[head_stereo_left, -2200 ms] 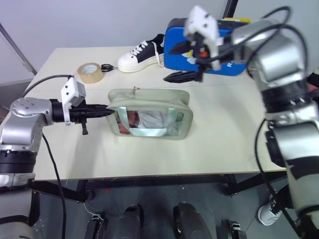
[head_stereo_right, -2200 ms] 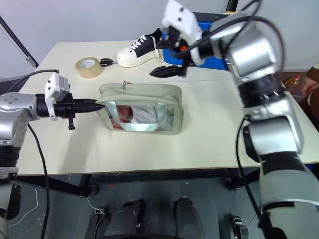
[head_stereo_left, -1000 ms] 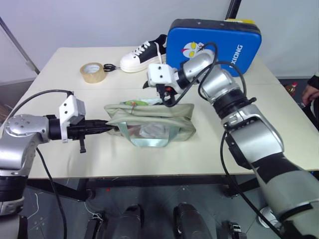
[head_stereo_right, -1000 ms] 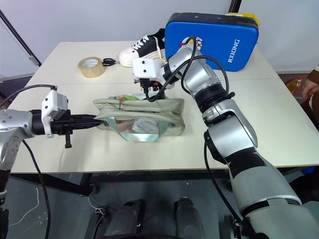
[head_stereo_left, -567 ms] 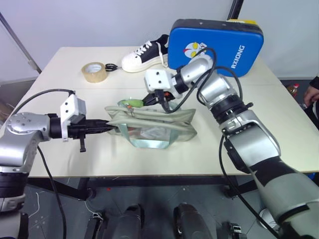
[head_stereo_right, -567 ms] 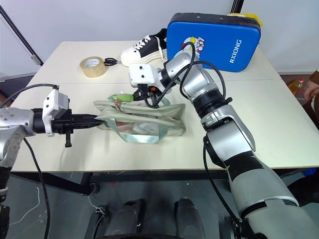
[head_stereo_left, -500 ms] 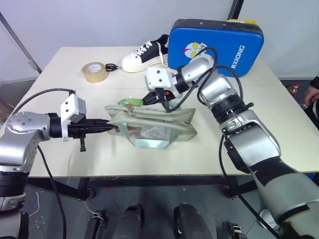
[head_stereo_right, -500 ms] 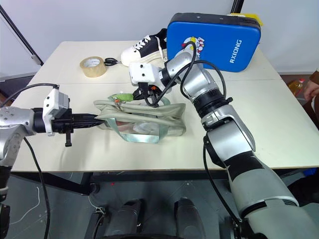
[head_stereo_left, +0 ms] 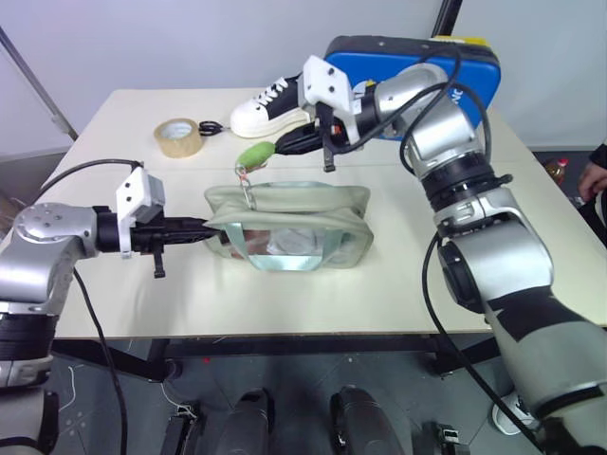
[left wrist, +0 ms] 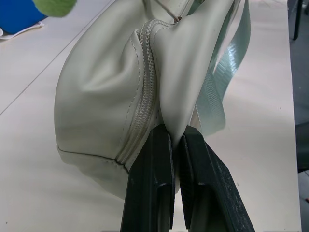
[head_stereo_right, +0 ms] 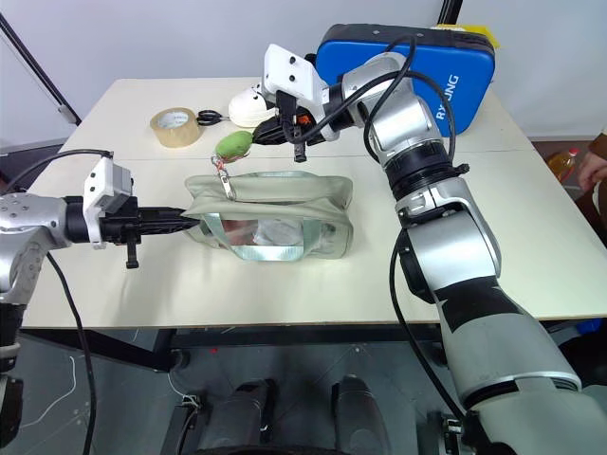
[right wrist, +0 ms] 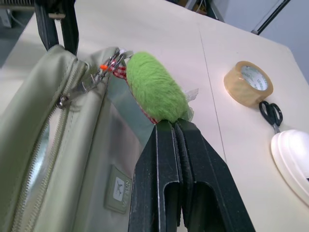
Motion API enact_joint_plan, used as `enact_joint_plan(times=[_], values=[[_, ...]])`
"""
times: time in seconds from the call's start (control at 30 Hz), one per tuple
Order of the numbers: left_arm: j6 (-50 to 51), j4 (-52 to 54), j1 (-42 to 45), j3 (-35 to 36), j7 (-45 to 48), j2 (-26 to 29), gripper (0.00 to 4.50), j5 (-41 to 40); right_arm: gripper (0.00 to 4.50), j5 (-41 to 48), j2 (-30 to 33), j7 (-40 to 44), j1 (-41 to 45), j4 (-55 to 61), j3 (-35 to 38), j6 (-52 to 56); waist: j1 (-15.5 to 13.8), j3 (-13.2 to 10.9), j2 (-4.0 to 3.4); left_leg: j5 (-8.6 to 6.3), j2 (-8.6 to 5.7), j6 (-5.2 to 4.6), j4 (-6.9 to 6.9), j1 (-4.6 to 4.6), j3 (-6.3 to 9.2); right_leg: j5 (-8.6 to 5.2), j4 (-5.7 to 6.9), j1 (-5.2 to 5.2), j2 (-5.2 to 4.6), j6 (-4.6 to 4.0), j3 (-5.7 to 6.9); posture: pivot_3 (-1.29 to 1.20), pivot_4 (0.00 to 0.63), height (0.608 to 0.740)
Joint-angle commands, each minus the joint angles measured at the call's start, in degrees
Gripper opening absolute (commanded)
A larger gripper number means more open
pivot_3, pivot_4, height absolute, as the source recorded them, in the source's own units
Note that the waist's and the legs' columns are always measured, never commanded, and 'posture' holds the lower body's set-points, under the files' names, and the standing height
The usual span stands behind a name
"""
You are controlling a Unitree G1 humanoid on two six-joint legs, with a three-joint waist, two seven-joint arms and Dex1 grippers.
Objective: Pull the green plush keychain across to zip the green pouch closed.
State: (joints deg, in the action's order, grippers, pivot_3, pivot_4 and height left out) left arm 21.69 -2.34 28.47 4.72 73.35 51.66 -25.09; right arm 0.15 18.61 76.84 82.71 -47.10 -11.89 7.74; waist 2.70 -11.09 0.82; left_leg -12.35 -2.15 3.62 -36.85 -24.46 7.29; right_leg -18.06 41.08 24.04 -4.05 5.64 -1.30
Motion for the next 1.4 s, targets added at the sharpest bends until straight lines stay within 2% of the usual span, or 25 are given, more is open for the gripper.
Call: enact_joint_plan(times=[0.03,0.23,0.4,0.7,1.1,1.23,1.33,1.4], values=[[5.08,-1.00,1.76,-1.60,-1.46,-0.25,0.00,0.23,0.04,2.69,0.95,0.23,0.47,8.33,1.99,1.90,-0.05,0.00,0.00,0.00,0.00,0.00,0.00,-0.01,0.01,0.00,0.00,0.00,0.00,0.00,0.00,0.00,0.150,0.695],[9.77,-1.08,3.74,-2.20,-2.16,-0.72,0.00,-0.60,0.04,-2.87,4.26,-5.79,-4.46,17.55,-1.01,-1.85,-0.11,0.01,0.01,0.00,0.00,0.00,-0.01,0.00,0.01,0.00,-0.01,-0.02,0.00,0.01,0.01,0.00,0.150,0.695],[11.24,-1.97,5.20,-2.43,-2.40,-1.38,0.00,-0.55,0.04,-5.67,7.23,-7.53,-8.56,23.48,-3.06,-2.69,-0.07,0.00,0.00,0.00,-0.01,0.00,-0.02,0.00,0.00,0.00,0.00,-0.01,0.01,0.01,0.01,0.00,0.150,0.695],[12.69,-4.54,8.57,-3.85,-3.80,-3.46,0.00,0.77,0.04,0.82,8.14,-6.52,-12.48,39.30,-0.91,8.77,-0.23,0.00,0.00,0.00,0.01,0.00,-0.01,-0.01,0.02,0.00,-0.02,-0.01,0.00,0.01,0.01,0.00,0.150,0.695],[12.89,-5.31,9.92,-4.15,-3.73,-4.39,0.00,1.39,0.04,-4.26,10.83,-10.90,-17.43,41.22,-5.63,8.16,-0.30,0.00,0.00,0.00,-0.03,0.00,-0.05,0.05,0.23,-0.01,-0.22,-0.30,-0.03,0.01,0.21,0.00,0.150,0.695],[12.91,-4.83,9.66,-3.98,-3.70,-4.23,0.00,1.29,0.04,-3.60,12.19,-9.84,-18.24,42.87,-5.38,7.57,-0.32,0.00,0.00,0.00,-0.03,0.00,-0.05,0.05,0.28,-0.01,-0.31,-0.36,-0.03,0.01,0.26,0.00,0.150,0.695],[12.87,-4.80,9.69,-3.90,-3.54,-4.14,0.00,1.22,0.88,-3.13,13.10,-8.89,-18.09,43.47,-5.30,9.02,-0.25,0.00,0.00,0.00,-0.03,0.00,-0.03,0.05,0.27,-0.01,-0.33,-0.36,-0.03,0.01,0.26,0.00,0.150,0.695],[12.70,-4.72,9.65,-3.86,-3.37,-4.08,0.00,1.17,1.86,-2.90,13.64,-8.46,-18.10,44.01,-5.05,9.34,-0.28,0.00,0.00,0.00,-0.03,0.00,-0.02,0.05,0.30,-0.01,-0.36,-0.37,-0.03,0.01,0.28,0.00,0.150,0.695]])
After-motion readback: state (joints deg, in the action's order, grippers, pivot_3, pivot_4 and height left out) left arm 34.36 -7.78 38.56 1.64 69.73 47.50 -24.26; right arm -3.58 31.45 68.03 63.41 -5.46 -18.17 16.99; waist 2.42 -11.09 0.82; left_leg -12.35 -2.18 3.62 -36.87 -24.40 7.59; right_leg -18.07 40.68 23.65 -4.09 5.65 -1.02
